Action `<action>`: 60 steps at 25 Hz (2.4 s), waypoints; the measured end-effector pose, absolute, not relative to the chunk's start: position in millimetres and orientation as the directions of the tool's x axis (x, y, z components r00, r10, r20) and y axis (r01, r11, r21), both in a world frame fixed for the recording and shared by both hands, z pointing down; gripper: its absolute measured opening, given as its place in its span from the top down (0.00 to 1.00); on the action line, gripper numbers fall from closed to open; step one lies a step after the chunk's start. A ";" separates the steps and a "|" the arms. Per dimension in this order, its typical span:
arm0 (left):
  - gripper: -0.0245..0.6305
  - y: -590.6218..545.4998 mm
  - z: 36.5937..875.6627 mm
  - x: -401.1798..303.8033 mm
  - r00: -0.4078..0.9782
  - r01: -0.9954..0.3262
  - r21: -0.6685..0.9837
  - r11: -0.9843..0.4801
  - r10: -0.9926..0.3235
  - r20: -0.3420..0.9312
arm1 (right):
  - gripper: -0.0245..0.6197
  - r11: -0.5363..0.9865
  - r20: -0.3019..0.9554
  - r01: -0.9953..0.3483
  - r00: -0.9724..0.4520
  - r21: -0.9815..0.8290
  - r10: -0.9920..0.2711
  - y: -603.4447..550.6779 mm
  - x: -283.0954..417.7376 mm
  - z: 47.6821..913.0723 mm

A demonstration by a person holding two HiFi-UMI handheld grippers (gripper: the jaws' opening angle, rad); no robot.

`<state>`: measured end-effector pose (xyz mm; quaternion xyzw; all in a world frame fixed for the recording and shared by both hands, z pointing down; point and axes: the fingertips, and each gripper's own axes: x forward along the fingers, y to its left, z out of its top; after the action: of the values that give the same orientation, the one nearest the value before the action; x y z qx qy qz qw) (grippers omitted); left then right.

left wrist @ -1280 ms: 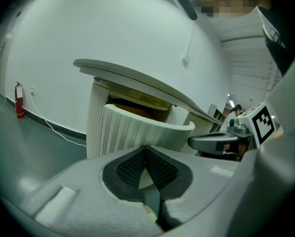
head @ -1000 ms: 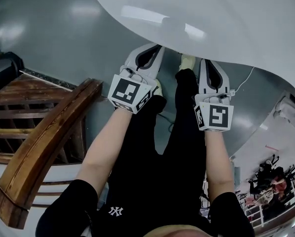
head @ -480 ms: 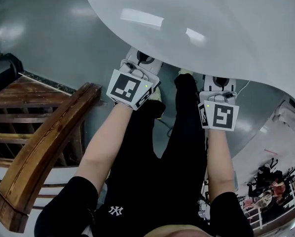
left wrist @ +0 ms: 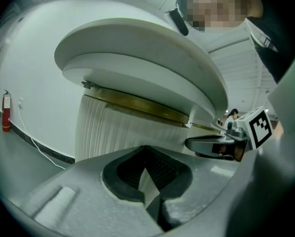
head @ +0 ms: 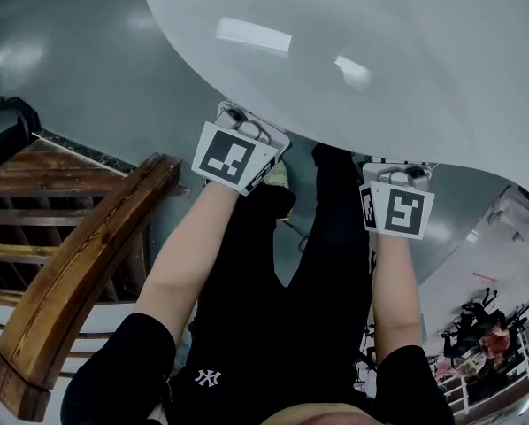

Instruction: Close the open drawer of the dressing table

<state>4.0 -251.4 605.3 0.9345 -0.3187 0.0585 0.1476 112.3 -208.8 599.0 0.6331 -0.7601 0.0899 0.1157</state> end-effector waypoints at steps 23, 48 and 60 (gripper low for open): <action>0.95 -225.6 600.0 -9.9 0.757 -0.652 0.244 -0.718 -0.601 0.256 | 0.94 0.206 0.325 -0.979 -0.192 0.008 -0.926 -181.3 106.4 587.9; 0.95 -141.2 419.9 -25.3 0.784 -0.618 0.248 -0.746 -0.566 0.254 | 0.94 0.212 0.290 -0.973 -0.229 -0.089 -0.929 -115.5 57.5 409.9; 0.95 -118.0 308.3 -23.0 0.800 -0.599 0.229 -0.767 -0.564 0.204 | 0.94 0.240 0.224 -0.966 -0.256 -0.094 -0.941 -107.3 45.7 295.6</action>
<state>-23.0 -118.0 308.3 0.9380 -0.3101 0.0616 0.1423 45.7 -107.3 295.6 0.6071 -0.7851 0.1065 0.0601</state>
